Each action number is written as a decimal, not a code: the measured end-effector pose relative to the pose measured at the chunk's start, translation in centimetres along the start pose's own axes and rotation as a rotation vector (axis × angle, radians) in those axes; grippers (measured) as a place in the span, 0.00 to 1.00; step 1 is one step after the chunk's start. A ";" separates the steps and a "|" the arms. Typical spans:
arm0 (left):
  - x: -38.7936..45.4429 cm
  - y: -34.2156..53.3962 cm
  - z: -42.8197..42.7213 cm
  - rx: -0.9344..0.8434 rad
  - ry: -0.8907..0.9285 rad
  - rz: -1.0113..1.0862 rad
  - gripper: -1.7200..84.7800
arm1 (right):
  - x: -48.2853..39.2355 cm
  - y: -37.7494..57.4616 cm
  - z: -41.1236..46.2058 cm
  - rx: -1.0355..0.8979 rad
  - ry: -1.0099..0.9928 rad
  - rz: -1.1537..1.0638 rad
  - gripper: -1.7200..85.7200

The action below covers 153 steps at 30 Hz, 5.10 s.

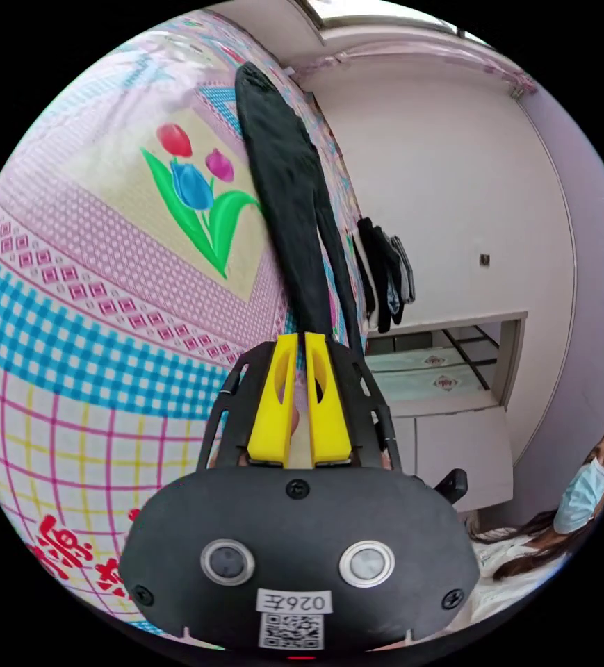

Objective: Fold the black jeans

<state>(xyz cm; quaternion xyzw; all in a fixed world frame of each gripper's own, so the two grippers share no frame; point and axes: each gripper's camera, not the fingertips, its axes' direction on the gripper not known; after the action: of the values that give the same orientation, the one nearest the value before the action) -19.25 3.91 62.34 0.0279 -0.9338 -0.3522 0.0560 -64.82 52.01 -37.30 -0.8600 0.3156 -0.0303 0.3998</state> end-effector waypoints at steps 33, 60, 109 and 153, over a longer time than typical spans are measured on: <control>3.7 -34.1 1.8 0.243 -0.108 -0.217 0.03 | 39.4 9.4 -8.7 0.249 -0.950 0.225 0.00; 14.6 -18.6 -11.0 0.406 -0.421 -0.230 0.03 | 40.5 6.4 -16.7 0.119 -0.906 -0.197 0.00; 20.2 -29.1 27.8 -0.268 -1.314 0.123 0.11 | 39.5 16.5 -13.0 0.086 -0.426 0.752 0.04; -8.4 20.3 13.3 0.160 -0.019 0.003 0.01 | 49.5 -1.1 -9.3 -0.021 -0.615 -0.007 0.12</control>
<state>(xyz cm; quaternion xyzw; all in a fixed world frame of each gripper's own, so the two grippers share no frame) -12.82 28.61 65.11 0.0277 -0.9595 -0.2768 0.0454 -27.55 18.25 -40.05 -0.8340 0.1772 0.2331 0.4677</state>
